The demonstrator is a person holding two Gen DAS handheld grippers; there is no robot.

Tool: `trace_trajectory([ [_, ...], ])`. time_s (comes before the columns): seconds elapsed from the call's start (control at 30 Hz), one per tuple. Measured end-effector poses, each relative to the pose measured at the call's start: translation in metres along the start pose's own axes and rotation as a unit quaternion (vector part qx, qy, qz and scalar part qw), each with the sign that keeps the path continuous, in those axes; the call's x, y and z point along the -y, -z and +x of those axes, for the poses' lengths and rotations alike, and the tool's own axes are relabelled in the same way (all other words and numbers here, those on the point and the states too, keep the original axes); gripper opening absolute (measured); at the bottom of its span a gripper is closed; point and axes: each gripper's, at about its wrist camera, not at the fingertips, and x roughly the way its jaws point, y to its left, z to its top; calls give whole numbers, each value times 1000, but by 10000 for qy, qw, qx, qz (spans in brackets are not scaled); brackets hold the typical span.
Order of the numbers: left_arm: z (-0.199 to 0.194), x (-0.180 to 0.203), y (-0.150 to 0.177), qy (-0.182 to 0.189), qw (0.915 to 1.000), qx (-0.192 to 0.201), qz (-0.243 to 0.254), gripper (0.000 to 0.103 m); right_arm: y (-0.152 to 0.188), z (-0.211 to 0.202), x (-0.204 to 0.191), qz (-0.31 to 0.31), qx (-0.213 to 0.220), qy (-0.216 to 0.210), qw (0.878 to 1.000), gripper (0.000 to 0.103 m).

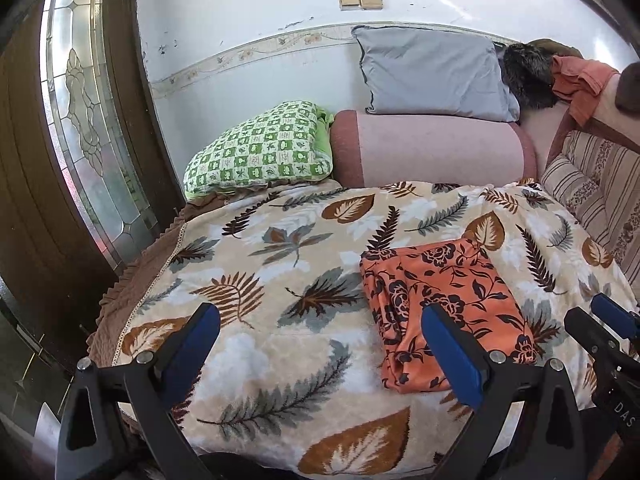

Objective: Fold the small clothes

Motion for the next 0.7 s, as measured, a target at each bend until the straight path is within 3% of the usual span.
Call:
trace_trajectory([
  [0.7,-1,-3,1,113,9999,6,28,100,0,-6,-5,34,43,65,10000,57],
])
